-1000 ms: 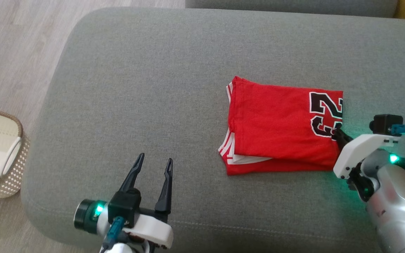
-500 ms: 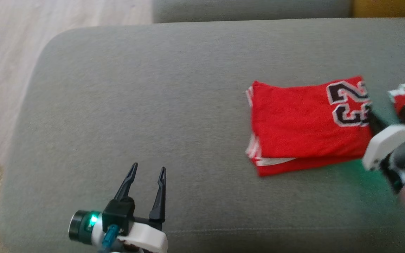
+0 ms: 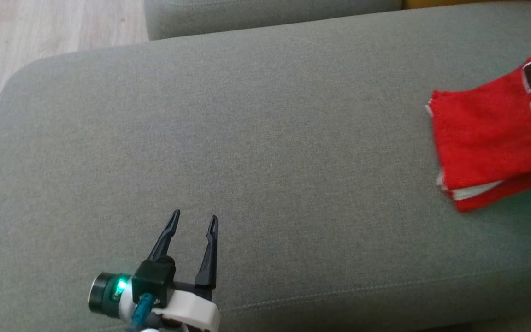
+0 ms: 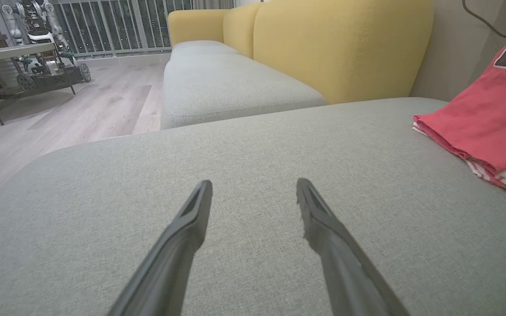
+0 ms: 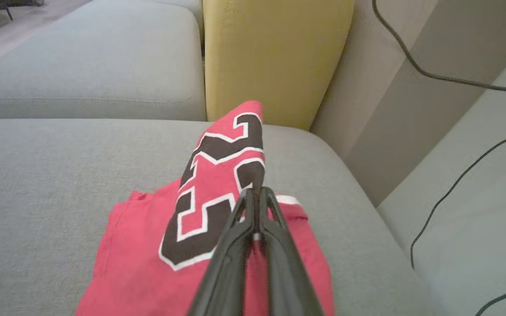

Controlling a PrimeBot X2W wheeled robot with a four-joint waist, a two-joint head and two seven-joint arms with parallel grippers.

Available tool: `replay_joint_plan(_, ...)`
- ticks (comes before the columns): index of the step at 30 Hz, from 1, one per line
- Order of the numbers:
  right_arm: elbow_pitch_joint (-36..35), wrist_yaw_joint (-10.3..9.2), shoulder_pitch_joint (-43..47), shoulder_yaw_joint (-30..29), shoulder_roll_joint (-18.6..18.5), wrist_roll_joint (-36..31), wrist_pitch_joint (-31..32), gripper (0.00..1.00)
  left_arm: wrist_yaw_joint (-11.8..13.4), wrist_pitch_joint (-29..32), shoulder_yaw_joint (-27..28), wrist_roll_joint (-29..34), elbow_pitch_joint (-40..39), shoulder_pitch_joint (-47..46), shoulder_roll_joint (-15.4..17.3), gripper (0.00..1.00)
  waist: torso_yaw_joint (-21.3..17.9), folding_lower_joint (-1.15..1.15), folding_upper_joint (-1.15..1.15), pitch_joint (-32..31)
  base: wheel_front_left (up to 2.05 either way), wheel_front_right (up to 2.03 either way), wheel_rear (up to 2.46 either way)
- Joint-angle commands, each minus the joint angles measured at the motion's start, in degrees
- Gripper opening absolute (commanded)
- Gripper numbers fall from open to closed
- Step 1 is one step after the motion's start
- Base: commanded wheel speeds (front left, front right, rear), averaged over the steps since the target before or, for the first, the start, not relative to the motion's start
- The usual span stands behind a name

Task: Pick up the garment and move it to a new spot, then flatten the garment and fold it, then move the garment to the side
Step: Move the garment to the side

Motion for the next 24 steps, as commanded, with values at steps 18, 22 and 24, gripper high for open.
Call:
replay_joint_plan(18, -12.9, -0.02, 4.9, -15.7, 8.2, -21.5, 3.5, 1.0, 1.0, -0.7, 3.3, -0.8, -2.3, -1.9, -0.4, 1.0, 2.7, 0.0, 0.0, -1.2, 0.0, 0.0, 0.0)
replay_joint_plan(22, -19.5, -0.02, 11.7, -13.4, 15.1, -20.0, 3.5, 1.0, 2.1, -0.7, 4.9, -3.2, -3.3, -1.1, -0.4, 1.0, 3.4, 0.0, 0.0, -3.7, 0.0, 0.0, 0.0)
replay_joint_plan(24, -22.9, -0.02, 15.6, -11.6, 18.3, -18.3, 3.0, 1.0, 2.5, -0.7, 5.7, -4.6, -4.0, -0.6, -0.5, 1.0, 3.6, 0.0, 0.0, -4.8, 0.0, 0.0, 0.0)
